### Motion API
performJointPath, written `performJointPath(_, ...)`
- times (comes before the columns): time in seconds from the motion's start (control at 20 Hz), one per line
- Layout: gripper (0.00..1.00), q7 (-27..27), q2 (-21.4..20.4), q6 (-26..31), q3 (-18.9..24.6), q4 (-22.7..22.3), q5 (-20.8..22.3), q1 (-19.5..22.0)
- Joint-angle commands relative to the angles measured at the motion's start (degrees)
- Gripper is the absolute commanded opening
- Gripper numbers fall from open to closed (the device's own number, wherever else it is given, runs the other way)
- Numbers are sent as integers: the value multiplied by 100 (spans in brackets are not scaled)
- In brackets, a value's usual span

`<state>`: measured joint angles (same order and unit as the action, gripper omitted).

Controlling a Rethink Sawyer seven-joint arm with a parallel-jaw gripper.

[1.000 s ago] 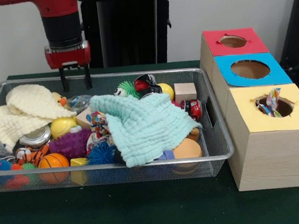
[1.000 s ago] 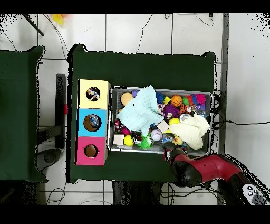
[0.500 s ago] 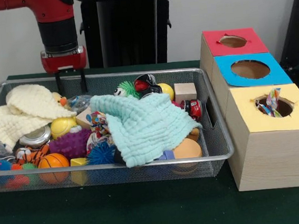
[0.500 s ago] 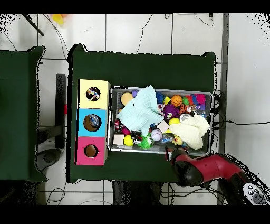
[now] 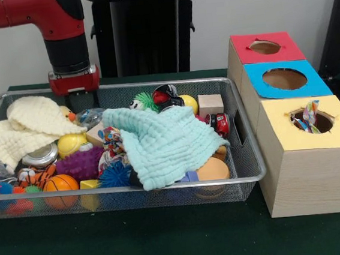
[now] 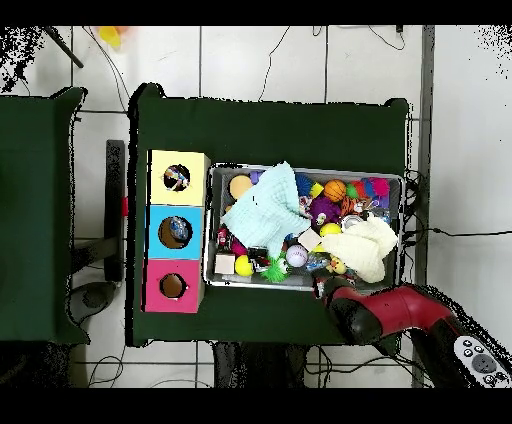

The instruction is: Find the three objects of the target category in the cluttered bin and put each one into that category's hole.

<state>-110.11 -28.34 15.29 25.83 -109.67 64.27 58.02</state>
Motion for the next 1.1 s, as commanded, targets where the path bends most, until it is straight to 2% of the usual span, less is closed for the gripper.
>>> performJointPath(0.05, 100, 446, 540, -253, 169, 1012, 396, 81)
performJointPath(0.3, 100, 298, 377, -306, 107, 833, 309, 4)
performJointPath(0.55, 100, 645, -38, 100, 596, 368, -237, 265)
performJointPath(0.95, 100, 861, -350, 430, 973, -8, -728, 425)
performJointPath(1.1, 100, 831, -631, 524, 1127, -229, -967, 393)
